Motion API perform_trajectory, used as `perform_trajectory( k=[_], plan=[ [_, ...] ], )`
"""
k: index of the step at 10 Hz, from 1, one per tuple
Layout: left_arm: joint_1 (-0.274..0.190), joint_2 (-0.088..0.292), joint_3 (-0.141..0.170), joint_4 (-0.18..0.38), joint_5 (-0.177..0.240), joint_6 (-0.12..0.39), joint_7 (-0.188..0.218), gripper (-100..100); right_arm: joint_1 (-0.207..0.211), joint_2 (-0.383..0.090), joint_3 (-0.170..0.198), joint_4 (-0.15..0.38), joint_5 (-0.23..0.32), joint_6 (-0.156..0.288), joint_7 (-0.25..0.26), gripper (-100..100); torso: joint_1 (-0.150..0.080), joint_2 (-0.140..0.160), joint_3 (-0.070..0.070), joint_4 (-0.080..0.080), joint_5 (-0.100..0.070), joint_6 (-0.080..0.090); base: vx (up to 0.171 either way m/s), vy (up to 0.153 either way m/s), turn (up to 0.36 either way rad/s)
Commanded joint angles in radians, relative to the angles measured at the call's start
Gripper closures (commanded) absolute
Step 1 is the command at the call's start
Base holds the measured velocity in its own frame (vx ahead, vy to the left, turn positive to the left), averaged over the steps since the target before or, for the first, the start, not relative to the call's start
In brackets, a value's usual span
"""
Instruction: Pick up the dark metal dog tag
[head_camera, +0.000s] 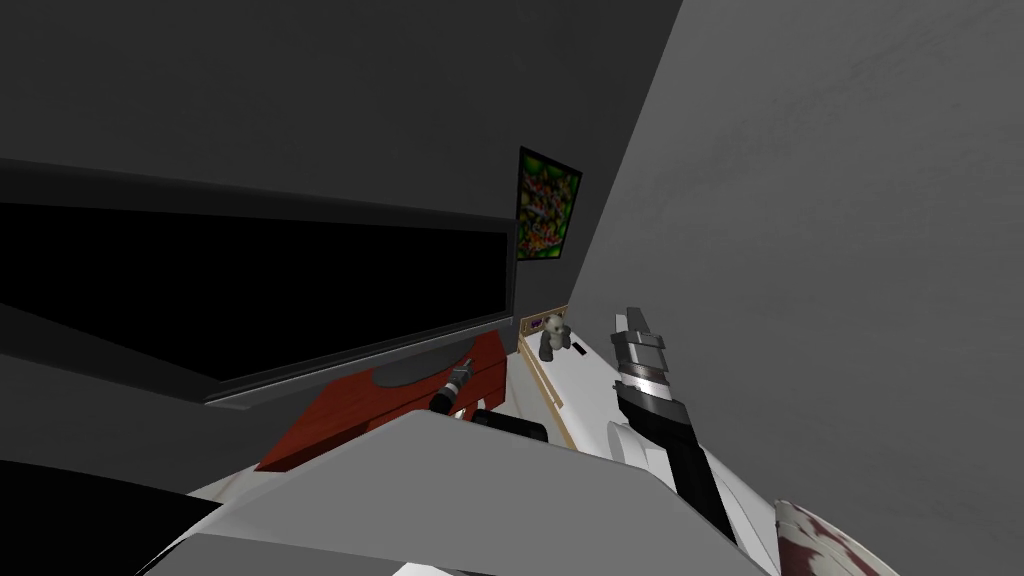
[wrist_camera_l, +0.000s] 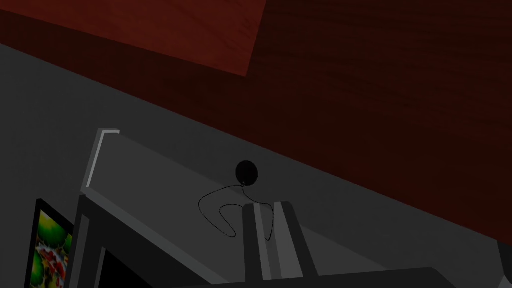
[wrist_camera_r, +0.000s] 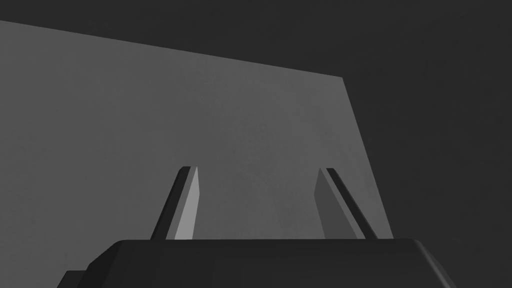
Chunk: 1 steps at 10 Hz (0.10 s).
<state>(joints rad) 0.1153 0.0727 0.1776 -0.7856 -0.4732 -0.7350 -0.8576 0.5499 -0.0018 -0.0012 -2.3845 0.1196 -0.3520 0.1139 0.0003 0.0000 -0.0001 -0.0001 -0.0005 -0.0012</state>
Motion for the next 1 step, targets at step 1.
perform_trajectory(
  k=[1],
  plan=[
    [0.0,0.0,0.0,0.0,0.0,0.0,0.0,0,0.0,0.0,0.0,0.0,0.0,0.0,0.0,0,0.0,0.0,0.0,0.0,0.0,0.0,0.0,0.0,0.0]
  ],
)
